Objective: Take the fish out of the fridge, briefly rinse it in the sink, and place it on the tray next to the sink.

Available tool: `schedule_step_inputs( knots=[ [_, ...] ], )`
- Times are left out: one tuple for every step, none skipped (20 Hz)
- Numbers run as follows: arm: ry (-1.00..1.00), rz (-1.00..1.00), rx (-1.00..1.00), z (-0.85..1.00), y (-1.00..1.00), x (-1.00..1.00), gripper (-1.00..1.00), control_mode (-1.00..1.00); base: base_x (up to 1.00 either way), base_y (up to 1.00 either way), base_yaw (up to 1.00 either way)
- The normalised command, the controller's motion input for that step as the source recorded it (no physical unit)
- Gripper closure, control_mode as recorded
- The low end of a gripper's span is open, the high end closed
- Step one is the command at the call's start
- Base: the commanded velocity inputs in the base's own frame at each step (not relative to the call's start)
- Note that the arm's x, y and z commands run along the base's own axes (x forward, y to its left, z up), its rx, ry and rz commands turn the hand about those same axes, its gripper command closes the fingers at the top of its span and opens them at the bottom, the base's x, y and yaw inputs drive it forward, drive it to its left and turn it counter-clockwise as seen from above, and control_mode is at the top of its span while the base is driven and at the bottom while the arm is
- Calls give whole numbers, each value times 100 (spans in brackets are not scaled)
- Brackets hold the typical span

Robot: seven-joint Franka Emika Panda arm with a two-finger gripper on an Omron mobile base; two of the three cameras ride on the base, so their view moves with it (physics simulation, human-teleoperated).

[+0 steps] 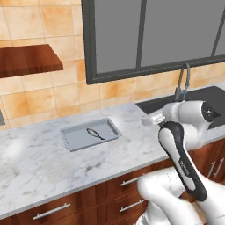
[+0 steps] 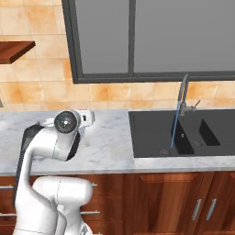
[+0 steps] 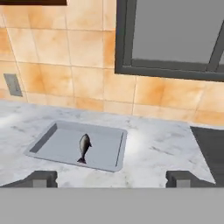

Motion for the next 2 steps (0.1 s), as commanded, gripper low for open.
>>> schedule_step_inputs(
  knots=[
    [-42,0,22,36,-100,-100,-100,-100,0,0,0],
    [-45,0,20,50,-100,-100,-100,-100,0,0,0]
  ],
)
